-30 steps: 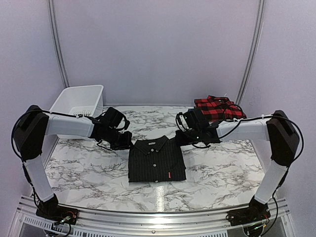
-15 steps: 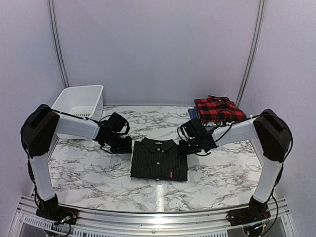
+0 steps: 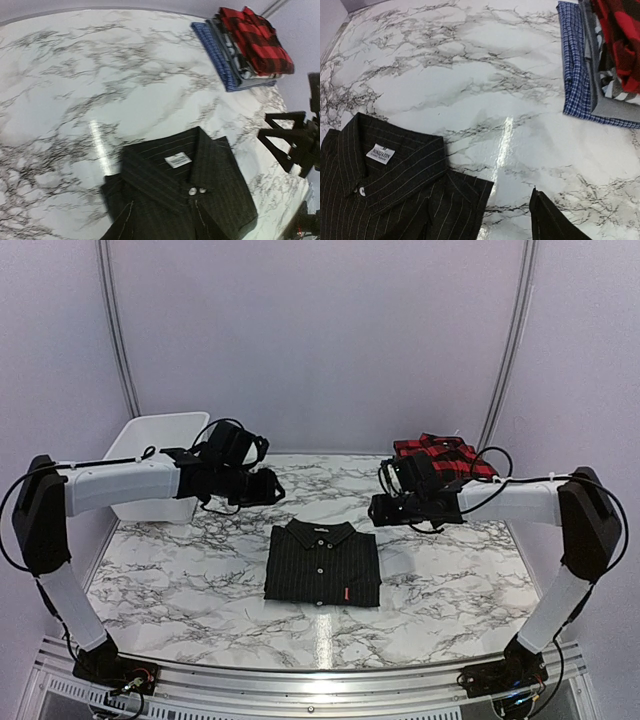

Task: Fold and stack the long sleeve shirts
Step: Move the square-folded shirt to the center of the board.

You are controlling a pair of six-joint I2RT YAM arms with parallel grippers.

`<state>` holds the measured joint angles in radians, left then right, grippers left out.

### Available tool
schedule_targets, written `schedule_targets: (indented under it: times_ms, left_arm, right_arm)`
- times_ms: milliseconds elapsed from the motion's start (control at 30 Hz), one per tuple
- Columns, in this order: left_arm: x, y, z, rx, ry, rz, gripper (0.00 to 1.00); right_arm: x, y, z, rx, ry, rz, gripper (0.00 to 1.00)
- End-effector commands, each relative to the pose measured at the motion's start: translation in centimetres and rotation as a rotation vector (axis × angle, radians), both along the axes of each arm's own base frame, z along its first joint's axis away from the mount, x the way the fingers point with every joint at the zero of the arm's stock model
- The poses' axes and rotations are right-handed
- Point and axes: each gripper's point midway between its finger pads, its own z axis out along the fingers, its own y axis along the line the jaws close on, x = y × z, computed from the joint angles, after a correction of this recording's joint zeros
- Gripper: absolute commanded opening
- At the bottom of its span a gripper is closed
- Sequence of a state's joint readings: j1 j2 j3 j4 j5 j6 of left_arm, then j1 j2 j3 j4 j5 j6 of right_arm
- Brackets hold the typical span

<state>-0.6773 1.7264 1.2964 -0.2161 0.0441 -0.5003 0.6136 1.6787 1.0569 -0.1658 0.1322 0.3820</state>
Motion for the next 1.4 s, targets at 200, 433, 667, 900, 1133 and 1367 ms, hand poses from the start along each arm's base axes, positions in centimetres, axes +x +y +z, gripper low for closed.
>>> schedule_targets:
  times_ms: [200, 433, 667, 900, 1133, 1367]
  left_arm:
    - [-3.9, -9.9, -5.1, -0.079, 0.172, -0.146, 0.39]
    - [-5.2, -9.0, -9.8, -0.073, 0.251, -0.124, 0.39]
    - [-6.9, -8.5, -13.9, -0.081, 0.325, -0.141, 0.39]
    - [-8.0, -4.4, -15.8, 0.007, 0.34, -0.088, 0.39]
    - [-11.4, 0.9, -16.9, 0.078, 0.393, -0.058, 0.39]
    - [-14.3, 7.9, -16.9, 0.181, 0.406, 0.011, 0.39]
  right_arm:
    - [4.3, -4.4, 0.9, -0.044, -0.025, -0.098, 0.66]
    - [6.2, -3.8, -0.5, -0.07, -0.013, -0.079, 0.64]
    - [8.4, -3.5, -2.1, -0.129, -0.018, -0.076, 0.62]
    - [10.5, -4.2, -3.3, -0.202, -0.018, -0.096, 0.58]
    - [11.3, -5.2, -4.5, -0.224, -0.004, -0.111, 0.55]
    - [11.5, -5.1, -5.3, -0.23, 0.007, -0.105, 0.55]
